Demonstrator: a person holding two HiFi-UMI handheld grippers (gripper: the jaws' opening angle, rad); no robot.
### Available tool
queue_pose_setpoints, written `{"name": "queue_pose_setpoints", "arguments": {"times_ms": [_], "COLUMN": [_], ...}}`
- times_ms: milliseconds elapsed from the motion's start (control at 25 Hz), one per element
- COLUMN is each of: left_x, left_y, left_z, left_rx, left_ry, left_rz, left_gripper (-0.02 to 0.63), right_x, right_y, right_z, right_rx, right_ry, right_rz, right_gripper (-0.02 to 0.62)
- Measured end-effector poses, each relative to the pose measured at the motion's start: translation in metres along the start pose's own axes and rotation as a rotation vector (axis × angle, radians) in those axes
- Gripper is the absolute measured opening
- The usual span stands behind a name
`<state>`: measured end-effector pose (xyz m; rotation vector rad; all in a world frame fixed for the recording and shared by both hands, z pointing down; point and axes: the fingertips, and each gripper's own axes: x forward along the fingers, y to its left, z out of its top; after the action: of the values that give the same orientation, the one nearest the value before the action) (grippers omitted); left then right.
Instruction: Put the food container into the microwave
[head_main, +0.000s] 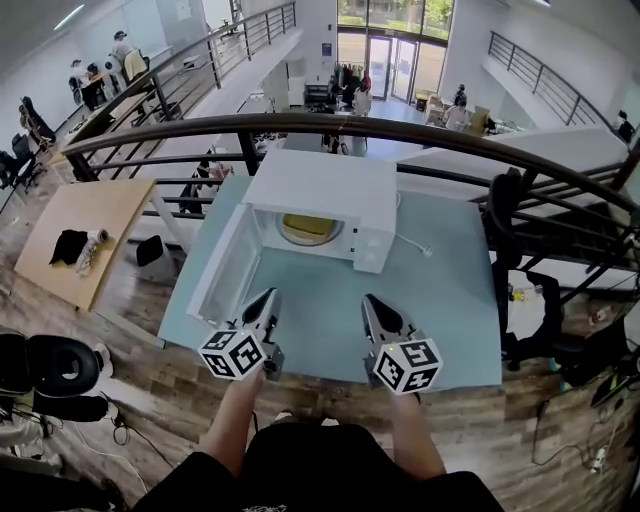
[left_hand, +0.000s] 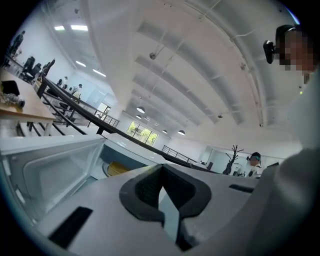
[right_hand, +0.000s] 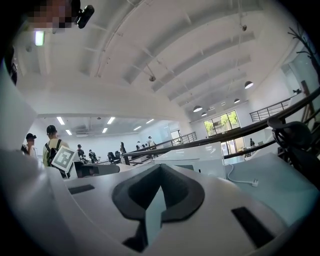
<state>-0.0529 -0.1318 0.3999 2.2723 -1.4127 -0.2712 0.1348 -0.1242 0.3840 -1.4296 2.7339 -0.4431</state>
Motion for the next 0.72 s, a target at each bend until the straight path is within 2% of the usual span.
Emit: {"name": "queue_pose_setpoints", "arguments": {"times_ms": [240,720], "left_x": [-0.011,-0.041], "left_y": [-0.01,0.01], "left_z": [0.022,0.065], "left_rx": [0.155,0.305], "left_ry": [0.004,-0.012], "left_rz": [-0.011,-0.018], "left_gripper": [0.008,0.008], "right_x": [-0.003,-0.005], "right_y": [0.015,0.035], "right_z": [0.014,0.037], "right_rx": [-0.047,-0.092], "right_ry": [-0.013,-0.057], "right_rz": [-0.017,-0.092], "right_gripper": [0.006,0.006]}}
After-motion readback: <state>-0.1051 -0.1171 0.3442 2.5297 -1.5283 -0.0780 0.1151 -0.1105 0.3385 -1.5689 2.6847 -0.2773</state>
